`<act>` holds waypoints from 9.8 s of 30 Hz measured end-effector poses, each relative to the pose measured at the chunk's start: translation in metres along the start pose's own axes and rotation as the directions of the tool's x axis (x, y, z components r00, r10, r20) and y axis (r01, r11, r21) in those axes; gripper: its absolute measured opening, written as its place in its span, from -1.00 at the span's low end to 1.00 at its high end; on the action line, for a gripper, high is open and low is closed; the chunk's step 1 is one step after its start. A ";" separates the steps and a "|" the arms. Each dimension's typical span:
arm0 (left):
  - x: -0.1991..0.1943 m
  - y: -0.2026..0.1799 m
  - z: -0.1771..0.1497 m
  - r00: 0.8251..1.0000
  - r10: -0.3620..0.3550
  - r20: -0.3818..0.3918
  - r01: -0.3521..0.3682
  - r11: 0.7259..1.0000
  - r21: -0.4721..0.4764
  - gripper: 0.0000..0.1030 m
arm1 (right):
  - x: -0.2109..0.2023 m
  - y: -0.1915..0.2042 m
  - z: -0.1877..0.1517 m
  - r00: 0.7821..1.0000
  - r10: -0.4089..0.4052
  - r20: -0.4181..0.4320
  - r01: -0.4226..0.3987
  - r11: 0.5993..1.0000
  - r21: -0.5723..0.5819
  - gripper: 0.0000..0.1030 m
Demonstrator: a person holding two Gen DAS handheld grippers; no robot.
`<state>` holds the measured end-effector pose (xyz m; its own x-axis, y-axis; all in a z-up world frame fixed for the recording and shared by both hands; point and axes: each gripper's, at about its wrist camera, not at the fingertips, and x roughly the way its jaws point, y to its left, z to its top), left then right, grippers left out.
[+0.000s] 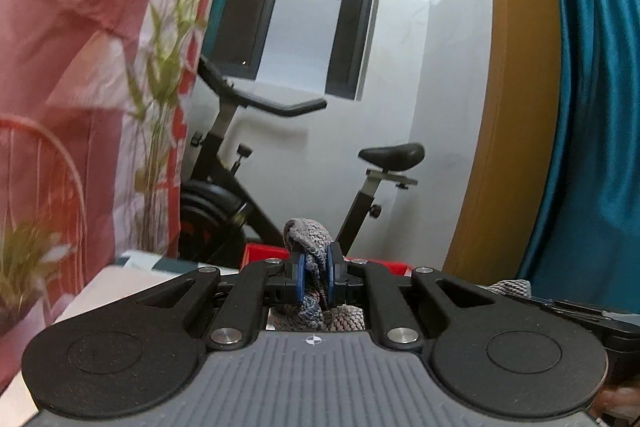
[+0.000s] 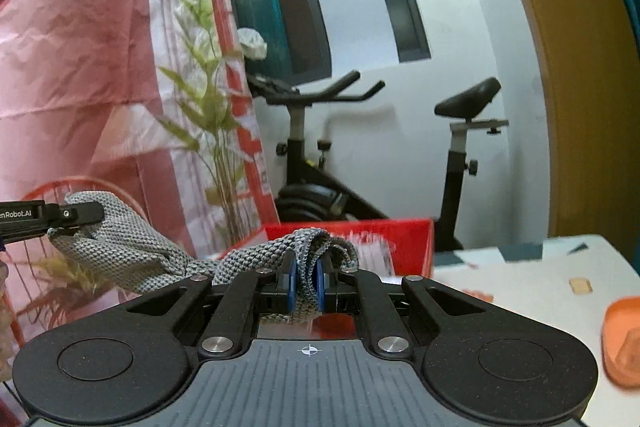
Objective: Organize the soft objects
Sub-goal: 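Lift the grey mesh cloth with both grippers and carry it over the red box, then lower the cloth into the red box and open both grippers, then move both grippers to the blue labelled bag and close on it, then lift the blue bag with both grippers and carry it over the red box, then lower the blue bag into the red box and open both grippers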
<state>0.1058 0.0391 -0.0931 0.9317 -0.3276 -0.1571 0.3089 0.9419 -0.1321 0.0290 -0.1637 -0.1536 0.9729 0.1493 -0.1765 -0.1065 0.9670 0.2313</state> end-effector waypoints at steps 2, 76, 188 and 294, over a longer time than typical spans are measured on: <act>0.003 -0.002 0.005 1.000 -0.003 0.005 0.003 1.000 0.005 -0.78 | 0.004 -0.001 0.011 1.000 0.000 0.019 0.000 1.000 -0.016 -0.83; 0.314 0.037 -0.009 0.866 -0.078 -0.494 0.088 0.996 -0.003 -0.29 | 0.316 -0.053 0.039 0.841 -0.197 -0.505 -0.062 0.891 -0.451 -0.63; 0.086 0.028 -0.111 0.831 -0.101 -0.547 0.053 0.993 -0.102 -0.21 | 0.092 -0.009 -0.089 0.851 0.133 -0.509 -0.080 0.989 0.125 -0.86; 0.236 0.049 -0.034 0.851 -0.035 -0.524 0.040 0.999 -0.002 -0.13 | 0.287 -0.018 -0.007 0.754 0.048 -0.655 -0.049 0.999 0.017 -0.90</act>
<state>0.3348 0.0053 -0.1699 0.6815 -0.3512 -0.6420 0.3456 0.9278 -0.1406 0.3087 -0.1367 -0.2148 0.5940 0.2940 -0.7489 -0.1504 0.9550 0.2556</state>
